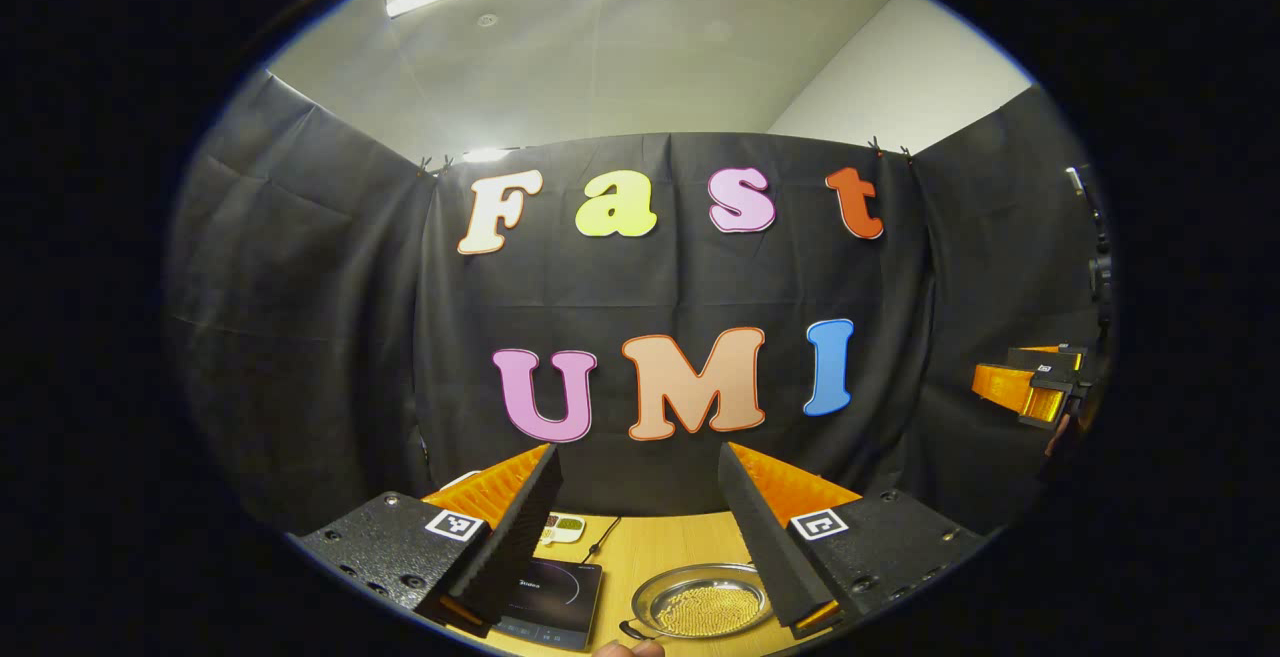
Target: First push the handle of the pot to place it horizontally, then grasp the pot with both hands and set it on the induction cooktop.
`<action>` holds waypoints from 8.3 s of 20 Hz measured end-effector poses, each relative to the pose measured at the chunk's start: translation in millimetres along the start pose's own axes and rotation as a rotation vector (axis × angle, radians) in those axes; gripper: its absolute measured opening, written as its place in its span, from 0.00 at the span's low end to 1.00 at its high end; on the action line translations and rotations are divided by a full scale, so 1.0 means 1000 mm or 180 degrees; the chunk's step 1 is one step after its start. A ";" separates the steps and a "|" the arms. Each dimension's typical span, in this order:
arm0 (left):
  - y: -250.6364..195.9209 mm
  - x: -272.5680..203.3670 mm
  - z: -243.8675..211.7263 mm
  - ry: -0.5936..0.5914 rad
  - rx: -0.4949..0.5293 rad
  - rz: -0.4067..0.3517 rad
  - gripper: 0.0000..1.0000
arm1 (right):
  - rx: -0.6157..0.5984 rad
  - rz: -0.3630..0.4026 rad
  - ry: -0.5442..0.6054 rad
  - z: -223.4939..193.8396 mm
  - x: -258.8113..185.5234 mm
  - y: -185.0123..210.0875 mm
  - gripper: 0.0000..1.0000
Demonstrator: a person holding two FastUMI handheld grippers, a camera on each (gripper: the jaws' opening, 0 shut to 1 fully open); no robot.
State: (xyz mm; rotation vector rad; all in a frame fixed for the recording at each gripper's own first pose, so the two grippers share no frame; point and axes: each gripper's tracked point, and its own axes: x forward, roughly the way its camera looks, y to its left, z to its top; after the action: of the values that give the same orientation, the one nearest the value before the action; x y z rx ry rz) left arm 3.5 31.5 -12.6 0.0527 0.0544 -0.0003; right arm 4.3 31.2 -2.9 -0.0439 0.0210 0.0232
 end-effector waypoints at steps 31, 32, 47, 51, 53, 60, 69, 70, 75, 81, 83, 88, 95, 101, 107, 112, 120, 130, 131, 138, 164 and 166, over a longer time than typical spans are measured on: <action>0.139 0.113 -0.102 -0.0040 -0.0042 -0.0330 0.95 | 0.0162 0.0273 0.1432 -0.214 0.050 0.223 0.00; 0.144 0.117 -0.109 -0.0017 -0.0063 -0.0375 0.95 | 0.0182 0.0274 0.1502 -0.226 0.051 0.235 0.02; 0.214 0.113 -0.189 0.0349 -0.0172 -0.0134 0.95 | 0.0490 0.0443 0.3161 -0.423 -0.007 0.313 0.00; 0.234 0.105 -0.202 0.0430 -0.0202 0.0014 0.95 | 0.0391 0.0512 0.3553 -0.460 -0.025 0.326 0.03; 0.243 0.100 -0.205 0.0455 -0.0203 0.0074 0.95 | 0.0288 0.0543 0.3625 -0.471 -0.027 0.330 0.03; 0.268 0.091 -0.213 0.0512 -0.0170 0.0245 0.95 | -0.0093 0.0635 0.3873 -0.507 -0.044 0.338 0.00; 0.297 0.077 -0.212 0.0536 -0.0050 0.0395 0.94 | -0.0187 0.0568 0.4009 -0.531 -0.042 0.351 0.03; 0.298 0.075 -0.214 0.0546 -0.0043 0.0406 0.94 | -0.0184 0.0568 0.4001 -0.533 -0.041 0.353 0.03; 0.306 0.069 -0.214 0.0580 0.0002 0.0482 0.95 | -0.0179 0.0599 0.3918 -0.535 -0.029 0.365 0.03; 0.318 0.057 -0.218 0.0644 0.0026 0.0626 0.95 | -0.0041 0.0591 0.3892 -0.538 -0.008 0.384 0.03; 0.326 0.048 -0.216 0.0648 0.0033 0.0689 0.95 | 0.0057 0.0572 0.3893 -0.540 0.001 0.391 0.03; 0.335 0.039 -0.213 0.0688 0.0103 0.0831 0.95 | 0.0174 0.0504 0.3863 -0.542 0.023 0.405 0.02; 0.351 0.022 -0.215 0.0751 0.0100 0.1022 0.95 | 0.0243 0.0501 0.3862 -0.544 0.046 0.415 0.02; 0.336 0.030 -0.224 0.0788 -0.0008 0.0893 0.94 | 0.0449 0.0519 0.3814 -0.530 0.048 0.415 0.03; 0.260 0.063 -0.254 0.1028 -0.0206 0.0247 0.96 | 0.0750 0.0135 0.3418 -0.485 0.060 0.345 0.10; 0.181 0.082 -0.291 0.1335 -0.0218 -0.0193 0.96 | 0.0714 -0.0254 0.3233 -0.471 0.067 0.246 0.31; 0.087 0.091 -0.373 0.2011 -0.0354 -0.0529 0.97 | 0.0370 -0.0442 0.3162 -0.483 0.080 0.142 0.65; 0.044 0.105 -0.477 0.2880 -0.0551 -0.0462 0.98 | 0.0304 -0.0217 0.3414 -0.540 0.109 0.102 0.72; 0.042 0.105 -0.484 0.2939 -0.0525 -0.0452 0.98 | 0.0278 -0.0158 0.3461 -0.547 0.111 0.103 0.70; 0.026 0.102 -0.524 0.3306 -0.0418 -0.0466 0.95 | 0.0408 0.0149 0.3668 -0.575 0.115 0.112 0.62; 0.213 0.101 -0.470 0.3254 -0.0409 -0.0267 0.61 | 0.0693 0.0297 0.3683 -0.513 0.110 0.299 0.49; 0.240 0.111 -0.477 0.3219 -0.0377 -0.0356 0.61 | 0.0701 0.0219 0.3712 -0.516 0.109 0.329 0.49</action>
State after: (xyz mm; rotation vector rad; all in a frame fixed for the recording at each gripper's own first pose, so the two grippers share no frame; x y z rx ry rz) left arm 88.4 296.2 -481.6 -0.0734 1.0676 -0.0825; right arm 94.8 339.5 -534.5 0.1689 1.1901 0.0612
